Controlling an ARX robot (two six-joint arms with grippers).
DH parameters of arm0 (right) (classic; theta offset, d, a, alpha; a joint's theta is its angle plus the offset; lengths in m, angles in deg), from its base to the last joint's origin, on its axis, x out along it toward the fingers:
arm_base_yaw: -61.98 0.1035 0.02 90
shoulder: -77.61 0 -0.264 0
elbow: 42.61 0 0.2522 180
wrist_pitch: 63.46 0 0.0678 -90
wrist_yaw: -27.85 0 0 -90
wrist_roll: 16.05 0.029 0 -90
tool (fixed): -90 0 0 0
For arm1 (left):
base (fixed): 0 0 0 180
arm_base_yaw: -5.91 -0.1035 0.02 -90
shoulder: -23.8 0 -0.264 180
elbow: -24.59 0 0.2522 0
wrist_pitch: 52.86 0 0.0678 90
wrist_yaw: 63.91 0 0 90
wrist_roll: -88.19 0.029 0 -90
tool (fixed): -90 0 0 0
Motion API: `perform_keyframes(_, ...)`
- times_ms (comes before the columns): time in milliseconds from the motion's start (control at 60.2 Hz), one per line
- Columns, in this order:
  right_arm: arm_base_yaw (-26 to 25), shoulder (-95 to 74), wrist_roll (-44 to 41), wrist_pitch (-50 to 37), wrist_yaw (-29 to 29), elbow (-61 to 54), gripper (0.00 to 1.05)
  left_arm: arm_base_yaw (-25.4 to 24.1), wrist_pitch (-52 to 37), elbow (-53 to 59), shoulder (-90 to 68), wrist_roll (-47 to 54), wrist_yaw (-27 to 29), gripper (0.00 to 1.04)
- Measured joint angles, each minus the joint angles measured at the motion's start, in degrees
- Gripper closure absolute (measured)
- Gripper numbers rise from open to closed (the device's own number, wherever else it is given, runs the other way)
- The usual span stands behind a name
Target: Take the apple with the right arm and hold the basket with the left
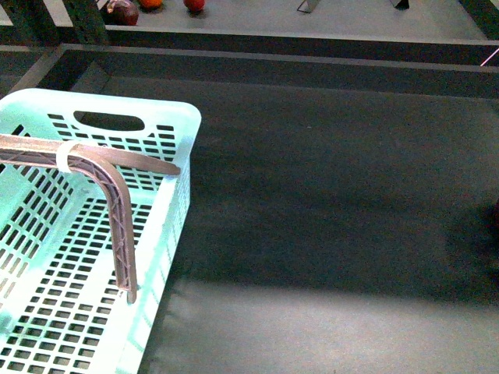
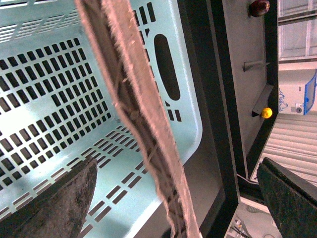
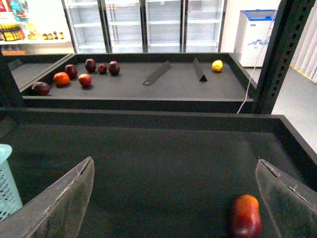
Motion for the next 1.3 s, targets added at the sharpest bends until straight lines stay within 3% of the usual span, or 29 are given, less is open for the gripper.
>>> perform_keyframes(266,0.0,0.0,0.0,0.0,0.0,0.0,0.09,0.0,-1.2,-5.9,-11.7,-1.7,0.0,0.08)
perform_keyframes(731,0.0,0.0,0.0,0.0,0.0,0.0,0.09,-0.5,-2.8,-7.5,-17.5,-4.1,0.2,0.83)
perform_keyframes(864,0.0,0.0,0.0,0.0,0.0,0.0,0.09,0.2,-2.8,-7.8,-17.3,-8.4,0.5,0.98)
perform_keyframes(1063,0.0,0.0,0.0,0.0,0.0,0.0,0.09,4.5,-1.0,-7.9,-13.6,-4.8,1.2,0.99)
perform_keyframes(1295,0.0,0.0,0.0,0.0,0.0,0.0,0.09,18.2,3.6,-15.4,-8.9,0.7,3.2,0.99)
